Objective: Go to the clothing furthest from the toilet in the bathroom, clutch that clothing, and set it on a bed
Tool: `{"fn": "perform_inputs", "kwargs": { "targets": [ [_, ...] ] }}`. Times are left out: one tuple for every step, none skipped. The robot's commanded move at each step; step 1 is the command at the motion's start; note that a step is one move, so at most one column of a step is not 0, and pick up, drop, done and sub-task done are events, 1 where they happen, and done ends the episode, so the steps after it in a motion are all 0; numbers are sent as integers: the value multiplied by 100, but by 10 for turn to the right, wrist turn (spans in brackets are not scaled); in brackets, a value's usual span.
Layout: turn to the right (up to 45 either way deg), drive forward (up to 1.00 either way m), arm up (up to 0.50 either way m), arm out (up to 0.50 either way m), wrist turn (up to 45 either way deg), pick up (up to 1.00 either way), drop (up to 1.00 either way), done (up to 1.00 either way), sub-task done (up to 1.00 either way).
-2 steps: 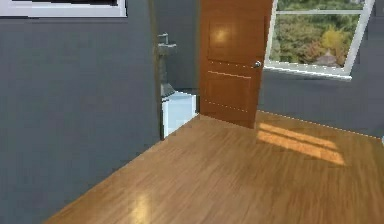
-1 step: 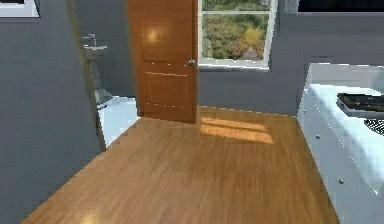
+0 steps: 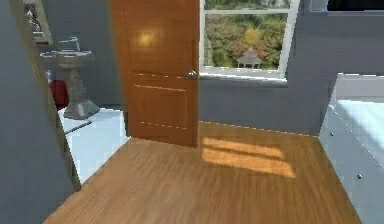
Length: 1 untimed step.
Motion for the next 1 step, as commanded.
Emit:
{"fn": "perform_inputs", "kwargs": {
  "targets": [
    [-150, 0, 0, 0, 0, 0, 0, 0, 0]
  ]
}}
